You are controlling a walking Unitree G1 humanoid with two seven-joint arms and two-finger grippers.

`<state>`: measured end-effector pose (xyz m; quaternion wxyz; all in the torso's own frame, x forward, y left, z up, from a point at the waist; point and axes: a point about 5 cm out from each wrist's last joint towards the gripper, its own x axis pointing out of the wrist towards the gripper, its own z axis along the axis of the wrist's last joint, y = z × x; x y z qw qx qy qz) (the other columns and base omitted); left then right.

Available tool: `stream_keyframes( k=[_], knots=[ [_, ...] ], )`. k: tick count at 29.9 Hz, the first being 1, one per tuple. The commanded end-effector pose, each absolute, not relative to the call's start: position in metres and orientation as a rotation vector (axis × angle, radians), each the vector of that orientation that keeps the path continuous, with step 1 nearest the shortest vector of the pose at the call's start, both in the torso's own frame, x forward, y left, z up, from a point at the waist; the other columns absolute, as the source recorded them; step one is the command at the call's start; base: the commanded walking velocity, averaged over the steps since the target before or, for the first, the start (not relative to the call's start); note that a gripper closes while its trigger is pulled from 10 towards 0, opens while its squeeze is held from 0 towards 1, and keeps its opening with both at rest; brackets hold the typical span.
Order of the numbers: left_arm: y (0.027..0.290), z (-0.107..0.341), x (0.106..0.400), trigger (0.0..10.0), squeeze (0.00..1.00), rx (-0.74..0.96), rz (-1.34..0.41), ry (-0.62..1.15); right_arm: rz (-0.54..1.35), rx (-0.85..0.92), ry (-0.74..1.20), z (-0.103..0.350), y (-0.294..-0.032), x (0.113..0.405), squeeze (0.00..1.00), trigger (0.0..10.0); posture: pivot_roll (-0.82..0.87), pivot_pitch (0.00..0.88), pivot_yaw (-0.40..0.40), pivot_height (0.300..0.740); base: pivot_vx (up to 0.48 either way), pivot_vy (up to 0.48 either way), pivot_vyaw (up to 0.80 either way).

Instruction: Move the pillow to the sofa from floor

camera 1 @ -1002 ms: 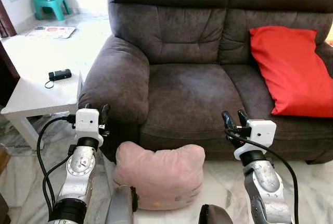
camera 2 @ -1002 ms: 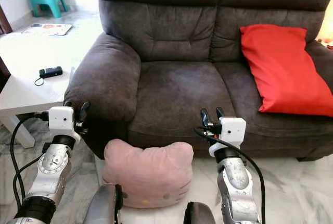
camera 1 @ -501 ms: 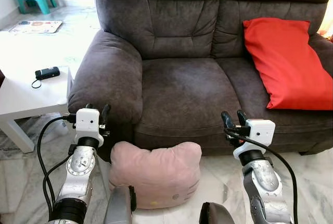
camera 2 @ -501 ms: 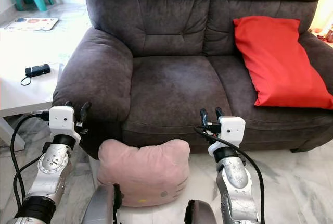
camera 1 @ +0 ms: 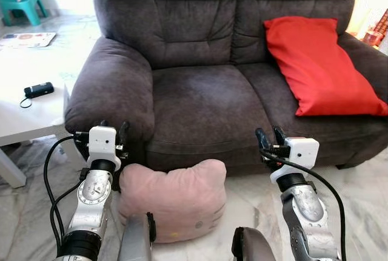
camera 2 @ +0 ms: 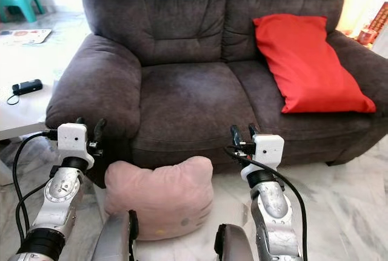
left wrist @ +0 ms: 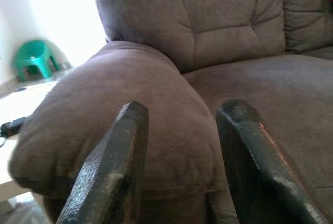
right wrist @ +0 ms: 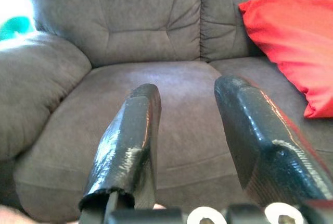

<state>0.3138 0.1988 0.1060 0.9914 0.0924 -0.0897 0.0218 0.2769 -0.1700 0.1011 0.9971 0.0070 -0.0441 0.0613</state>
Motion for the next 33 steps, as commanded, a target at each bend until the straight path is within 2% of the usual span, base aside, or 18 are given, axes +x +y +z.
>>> stream_keyframes(
  k=[1, 14, 24, 33],
  knots=[
    [0.2, 0.105, 0.314, 10.0, 0.0, 0.179, 0.042, -0.164, 0.139, 0.008, -0.122, 0.108, -0.167, 0.278, 0.0, 10.0, 0.0, 0.0, -0.035, 0.542, 0.0, 0.0, 0.8],
    [0.201, 0.105, 0.315, 10.0, 0.0, 0.179, 0.035, -0.162, 0.151, 0.014, -0.114, 0.107, -0.165, 0.277, 0.0, 10.0, 0.0, 0.0, -0.031, 0.542, 0.0, 0.0, 0.8],
    [0.199, 0.104, 0.315, 10.0, 0.0, 0.172, 0.019, -0.155, 0.145, 0.029, -0.097, 0.104, -0.166, 0.277, 0.0, 10.0, 0.0, 0.0, -0.032, 0.542, 0.0, 0.0, 0.0],
    [0.186, 0.088, 0.312, 10.0, 0.0, 0.088, -0.113, -0.053, 0.073, 0.053, -0.059, 0.097, -0.175, 0.277, 0.0, 10.0, 0.01, 0.0, -0.037, 0.542, 0.0, 0.0, 0.0]
  ],
)
